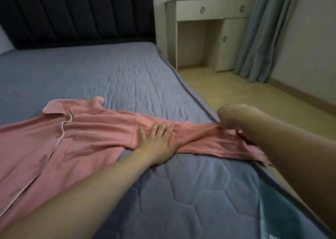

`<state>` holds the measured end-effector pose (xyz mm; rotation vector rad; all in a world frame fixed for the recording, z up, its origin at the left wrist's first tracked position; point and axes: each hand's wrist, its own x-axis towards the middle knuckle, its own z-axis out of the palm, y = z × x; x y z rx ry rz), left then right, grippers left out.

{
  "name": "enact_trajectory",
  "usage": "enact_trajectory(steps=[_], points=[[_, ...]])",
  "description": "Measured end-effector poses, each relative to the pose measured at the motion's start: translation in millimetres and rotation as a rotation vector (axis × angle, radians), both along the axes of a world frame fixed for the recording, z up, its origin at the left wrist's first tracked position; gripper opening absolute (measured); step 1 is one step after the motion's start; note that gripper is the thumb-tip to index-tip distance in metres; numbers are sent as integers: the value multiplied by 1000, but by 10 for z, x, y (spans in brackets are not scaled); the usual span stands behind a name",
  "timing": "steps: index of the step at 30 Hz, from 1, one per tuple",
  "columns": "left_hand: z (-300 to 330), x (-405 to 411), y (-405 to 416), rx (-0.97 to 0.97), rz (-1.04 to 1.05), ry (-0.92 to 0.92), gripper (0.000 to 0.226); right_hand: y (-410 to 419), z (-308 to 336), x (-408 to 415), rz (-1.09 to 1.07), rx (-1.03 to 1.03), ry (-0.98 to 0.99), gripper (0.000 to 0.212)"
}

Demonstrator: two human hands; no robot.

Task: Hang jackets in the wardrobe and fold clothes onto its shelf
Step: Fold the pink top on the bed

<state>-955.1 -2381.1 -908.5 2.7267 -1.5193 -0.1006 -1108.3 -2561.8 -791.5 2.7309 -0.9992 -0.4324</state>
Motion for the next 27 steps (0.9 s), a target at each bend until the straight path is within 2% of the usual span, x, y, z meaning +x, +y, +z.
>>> enact_trajectory(steps=[3, 6, 10, 15, 18, 19, 21, 23, 24, 25, 27], points=[[178, 203, 228, 63, 44, -14, 86, 271, -169, 355, 119, 30, -149, 38], [378, 673, 664, 113, 232, 18, 77, 583, -331, 853, 165, 222, -266, 41], [548, 1383, 1407, 52, 492, 50, 72, 1139, -469, 1640, 178, 443, -358, 44], [638, 2324, 2040, -189, 768, 156, 63, 1687, -608, 2627, 115, 551, -500, 51], [661, 2835, 2061, -517, 901, 400, 39, 1828, -658, 3207, -22, 619, -562, 61], [660, 2994, 2029, -619, 933, 510, 33, 1848, -662, 3393, -82, 679, -601, 59], [634, 3273, 1956, -689, 986, 643, 25, 1868, -653, 3722, -171, 839, -651, 42], [617, 3532, 1838, -686, 1014, 658, 24, 1859, -690, 4015, -133, 870, -609, 24], [655, 3626, 1750, -688, 1005, 648, 25, 1830, -710, 4147, -103, 853, -622, 21], [696, 3712, 1655, -733, 978, 636, 25, 1787, -723, 4268, -83, 823, -683, 26], [767, 3893, 1446, -975, 865, 608, 21, 1687, -692, 4450, -56, 703, -898, 36]])
